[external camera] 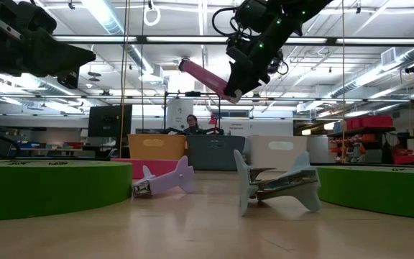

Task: Pick and place Stapler, Stapler remover, tape
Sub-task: Put the pink stapler into the dark blue bin

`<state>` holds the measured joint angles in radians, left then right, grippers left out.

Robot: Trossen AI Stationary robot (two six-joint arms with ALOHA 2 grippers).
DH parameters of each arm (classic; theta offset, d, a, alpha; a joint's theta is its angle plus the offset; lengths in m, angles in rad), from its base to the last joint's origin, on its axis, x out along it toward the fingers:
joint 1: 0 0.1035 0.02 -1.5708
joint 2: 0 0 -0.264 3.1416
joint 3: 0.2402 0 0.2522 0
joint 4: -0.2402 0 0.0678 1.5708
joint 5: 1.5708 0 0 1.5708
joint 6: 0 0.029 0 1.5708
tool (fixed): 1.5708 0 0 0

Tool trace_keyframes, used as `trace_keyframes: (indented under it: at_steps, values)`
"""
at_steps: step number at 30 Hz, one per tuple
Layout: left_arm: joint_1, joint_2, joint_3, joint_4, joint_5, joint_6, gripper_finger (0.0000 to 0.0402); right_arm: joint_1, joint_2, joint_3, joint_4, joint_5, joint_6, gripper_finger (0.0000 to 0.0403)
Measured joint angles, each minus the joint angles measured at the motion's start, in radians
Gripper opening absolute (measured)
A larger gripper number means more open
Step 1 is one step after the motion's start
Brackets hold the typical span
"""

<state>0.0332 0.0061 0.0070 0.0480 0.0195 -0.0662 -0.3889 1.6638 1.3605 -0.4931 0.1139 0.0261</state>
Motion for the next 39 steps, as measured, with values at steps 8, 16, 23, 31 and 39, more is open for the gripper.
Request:
trace_keyframes:
  at_steps: [8, 16, 23, 31, 39]
  values:
    - [0.0, 0.0, 0.0, 0.0, 0.0, 0.0, 0.001, -0.001, 0.0, 0.0, 0.0, 0.0, 0.018, 0.0215]
    - [0.0, 0.0, 0.0, 0.0, 0.0, 0.0, 0.001, -0.003, 0.0, 0.0, 0.0, -0.005, 0.014, 0.0216]
    - [0.0, 0.0, 0.0, 0.0, 0.0, 0.0, 0.001, -0.008, 0.0, 0.0, 0.002, -0.043, 0.016, 0.0217]
    - [0.0, 0.0, 0.0, 0.0, 0.0, 0.0, 0.001, -0.008, 0.0, 0.0, 0.007, -0.044, 0.017, 0.0216]
    - [0.0, 0.0, 0.0, 0.0, 0.0, 0.0, 0.001, -0.008, 0.0, 0.0, 0.013, -0.044, 0.017, 0.0215]
